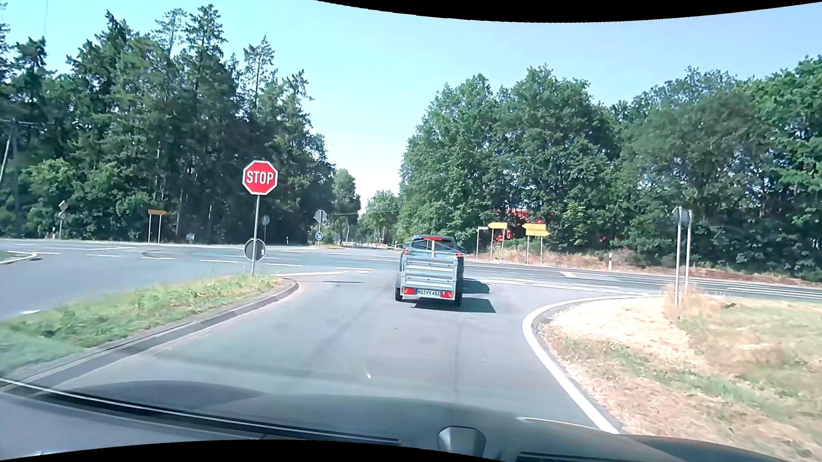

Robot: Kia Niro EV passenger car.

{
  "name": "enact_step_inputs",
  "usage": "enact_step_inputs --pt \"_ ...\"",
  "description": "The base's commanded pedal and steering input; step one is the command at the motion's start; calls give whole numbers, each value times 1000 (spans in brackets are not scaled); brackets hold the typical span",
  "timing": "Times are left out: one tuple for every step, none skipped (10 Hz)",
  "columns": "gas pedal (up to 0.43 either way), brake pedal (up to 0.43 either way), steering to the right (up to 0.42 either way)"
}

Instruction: Follow the waypoints while adhering to traffic rules and regulations

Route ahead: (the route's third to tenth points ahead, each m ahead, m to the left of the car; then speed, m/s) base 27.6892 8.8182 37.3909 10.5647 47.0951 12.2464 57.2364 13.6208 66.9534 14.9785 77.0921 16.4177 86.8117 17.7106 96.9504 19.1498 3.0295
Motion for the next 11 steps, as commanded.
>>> enact_step_inputs --pt "0 140 15" --pt "0 140 15" --pt "0 134 15" --pt "0 134 15" --pt "0 134 14" --pt "0 134 14" --pt "0 134 14" --pt "0 140 14" --pt "0 140 14" --pt "0 140 14" --pt "0 146 13"
